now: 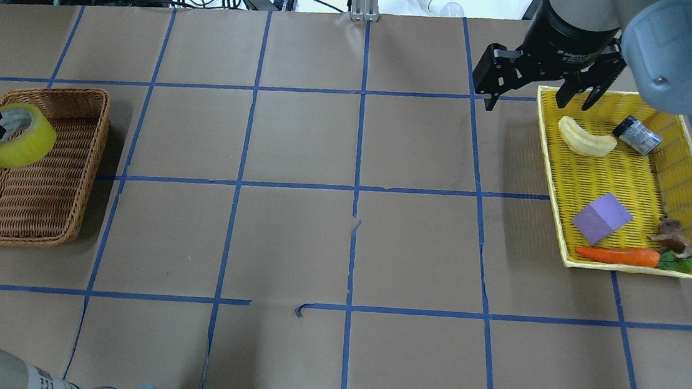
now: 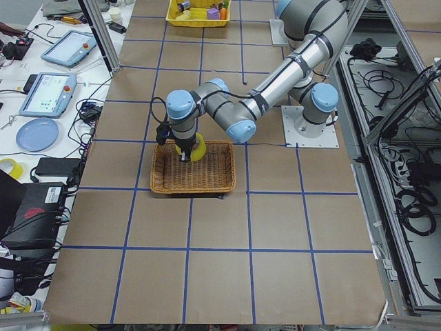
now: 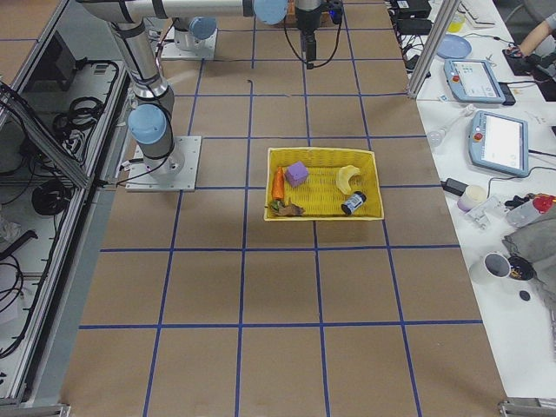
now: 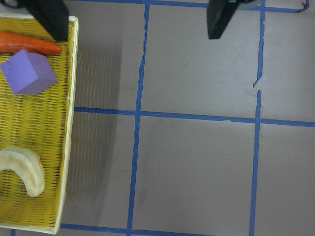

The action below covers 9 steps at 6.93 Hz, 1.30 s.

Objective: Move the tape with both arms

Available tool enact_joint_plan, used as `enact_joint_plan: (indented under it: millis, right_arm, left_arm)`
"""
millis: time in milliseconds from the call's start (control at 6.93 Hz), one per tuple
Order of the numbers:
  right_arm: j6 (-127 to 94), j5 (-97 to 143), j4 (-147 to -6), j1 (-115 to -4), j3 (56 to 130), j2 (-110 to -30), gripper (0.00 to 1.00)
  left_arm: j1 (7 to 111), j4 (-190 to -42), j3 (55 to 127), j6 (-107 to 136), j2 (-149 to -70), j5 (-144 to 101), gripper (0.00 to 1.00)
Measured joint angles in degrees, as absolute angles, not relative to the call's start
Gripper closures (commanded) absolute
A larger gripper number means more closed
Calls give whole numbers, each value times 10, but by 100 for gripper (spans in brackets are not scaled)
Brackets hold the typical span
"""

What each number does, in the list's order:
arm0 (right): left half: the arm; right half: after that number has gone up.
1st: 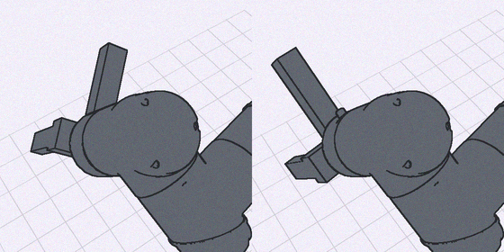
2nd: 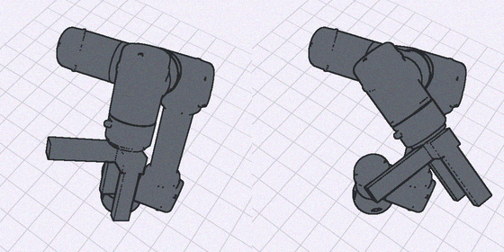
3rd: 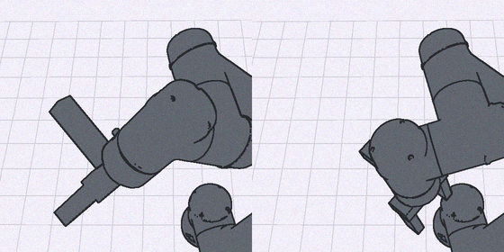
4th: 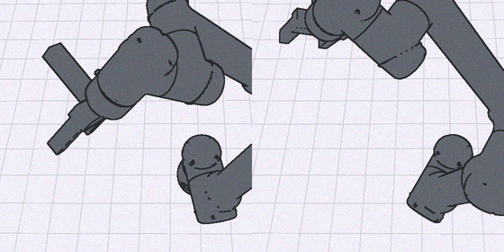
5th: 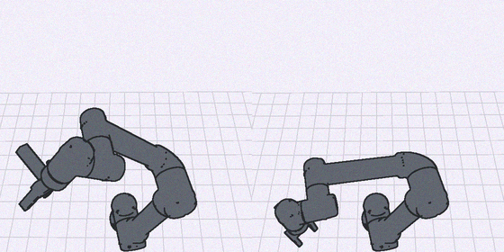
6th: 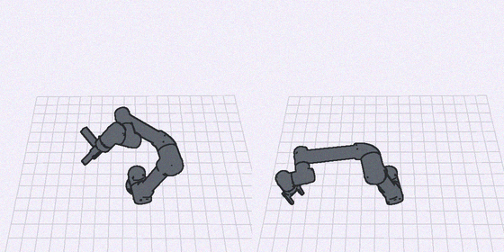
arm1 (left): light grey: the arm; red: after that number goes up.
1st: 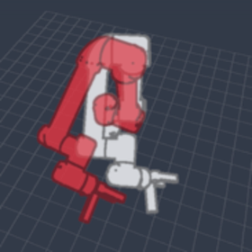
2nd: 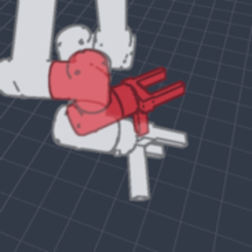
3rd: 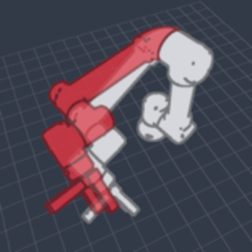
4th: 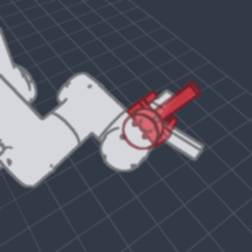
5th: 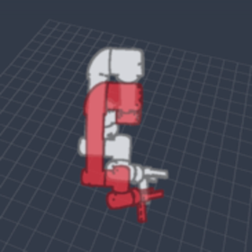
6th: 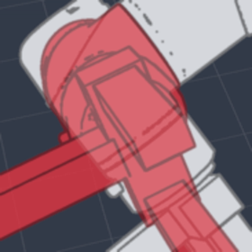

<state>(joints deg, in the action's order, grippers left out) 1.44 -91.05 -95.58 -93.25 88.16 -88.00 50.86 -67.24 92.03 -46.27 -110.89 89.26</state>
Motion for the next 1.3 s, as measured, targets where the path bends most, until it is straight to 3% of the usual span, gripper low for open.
enact_joint_plan:
  millis: [144, 721, 1298]
  right_arm:
    - [15, -910, -956, -933, 881, -879, 0]
    - [15, -908, -957, -933, 879, -877, 0]
    - [15, -908, -956, -933, 878, -877, 0]
  left_arm:
    - [504, -659, 922, -465, -1120, 893, 0]
    - [514, -674, 915, -453, -1092, 900, 0]
    - [660, -906, 824, -149, -988, 897, 0]
